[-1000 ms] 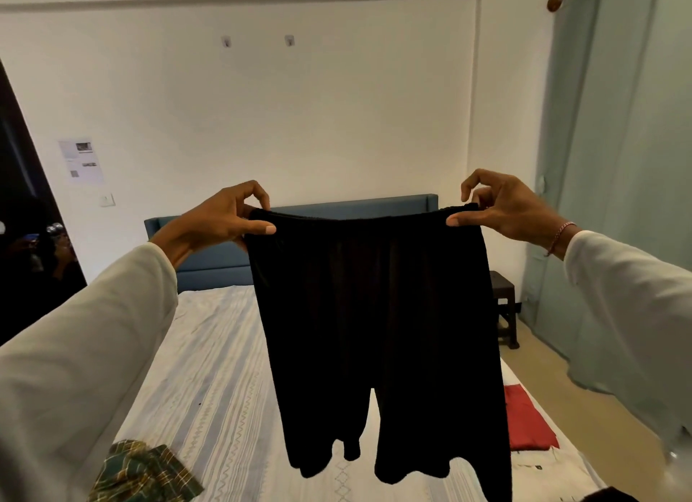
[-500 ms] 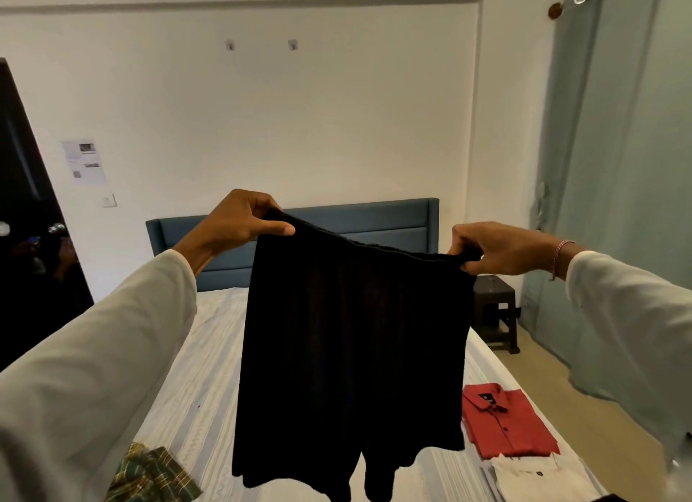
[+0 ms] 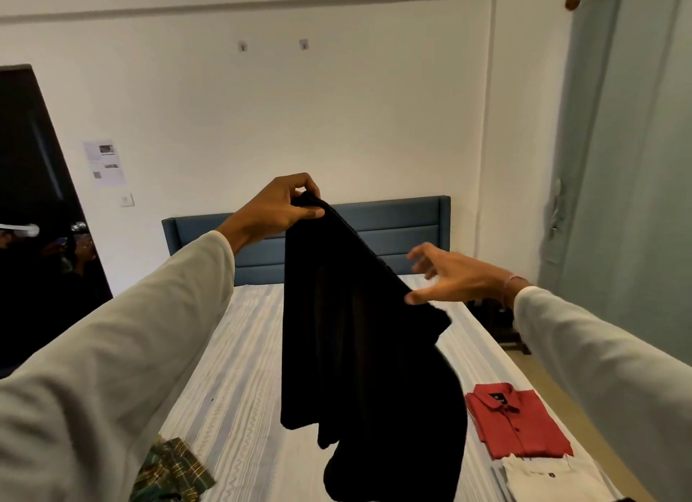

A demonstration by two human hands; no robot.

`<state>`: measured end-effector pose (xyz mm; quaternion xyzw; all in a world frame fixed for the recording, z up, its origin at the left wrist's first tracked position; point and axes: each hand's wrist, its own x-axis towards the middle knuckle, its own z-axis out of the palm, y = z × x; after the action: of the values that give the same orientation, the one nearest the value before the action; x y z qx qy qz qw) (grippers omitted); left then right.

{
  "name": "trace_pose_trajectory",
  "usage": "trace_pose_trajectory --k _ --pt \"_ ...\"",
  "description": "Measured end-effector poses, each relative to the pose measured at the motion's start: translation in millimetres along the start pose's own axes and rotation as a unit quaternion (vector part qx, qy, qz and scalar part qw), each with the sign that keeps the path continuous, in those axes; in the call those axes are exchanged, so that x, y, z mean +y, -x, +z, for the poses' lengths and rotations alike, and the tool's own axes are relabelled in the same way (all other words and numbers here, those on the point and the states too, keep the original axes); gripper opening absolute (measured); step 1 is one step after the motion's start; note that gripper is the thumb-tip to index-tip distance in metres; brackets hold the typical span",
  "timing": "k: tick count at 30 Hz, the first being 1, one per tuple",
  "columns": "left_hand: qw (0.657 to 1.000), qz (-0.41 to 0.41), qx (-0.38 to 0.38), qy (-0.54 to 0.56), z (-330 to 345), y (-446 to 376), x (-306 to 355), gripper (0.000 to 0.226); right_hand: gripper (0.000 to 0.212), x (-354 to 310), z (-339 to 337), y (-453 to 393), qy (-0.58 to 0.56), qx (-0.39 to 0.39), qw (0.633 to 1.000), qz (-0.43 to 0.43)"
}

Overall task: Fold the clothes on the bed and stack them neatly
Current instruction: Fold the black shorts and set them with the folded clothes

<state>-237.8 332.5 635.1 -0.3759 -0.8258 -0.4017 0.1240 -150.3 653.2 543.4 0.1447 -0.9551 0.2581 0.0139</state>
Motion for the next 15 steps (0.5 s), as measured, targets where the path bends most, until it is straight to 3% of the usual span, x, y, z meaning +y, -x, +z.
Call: trace_pose_trajectory --k 2,3,4,7,11,15 --pt "1.000 -0.001 -0.024 0.002 5.4 -1.5 6.3 0.017 0.113 -22.9 20.0 -12.2 -0.021 0.029 0.999 -0.032" --pt "0.999 -0.002 -0.035 0.001 8.0 -2.2 7.7 0.017 0.114 -32.6 30.9 -21.3 -0.024 0.038 0.998 -0.044" --pt "0.999 -0.001 -0.045 0.002 12.5 -3.7 11.0 0.018 0.104 -39.4 37.6 -29.9 -0.026 0.043 0.997 -0.051" --pt "0.998 0.001 -0.056 -0.005 14.6 -1.5 13.9 0.018 0.045 -43.8 61.5 -54.2 -0.053 0.086 0.992 -0.080" --pt "0.998 -0.004 -0.059 -0.010 3.3 4.8 6.6 0.017 0.023 -35.7 70.2 -56.4 -0.115 0.082 0.986 -0.083" --pt "0.999 -0.025 -0.038 -0.028 -9.8 10.1 -9.2 0.020 0.016 -41.7 62.6 -48.2 -0.134 0.057 0.985 -0.098"
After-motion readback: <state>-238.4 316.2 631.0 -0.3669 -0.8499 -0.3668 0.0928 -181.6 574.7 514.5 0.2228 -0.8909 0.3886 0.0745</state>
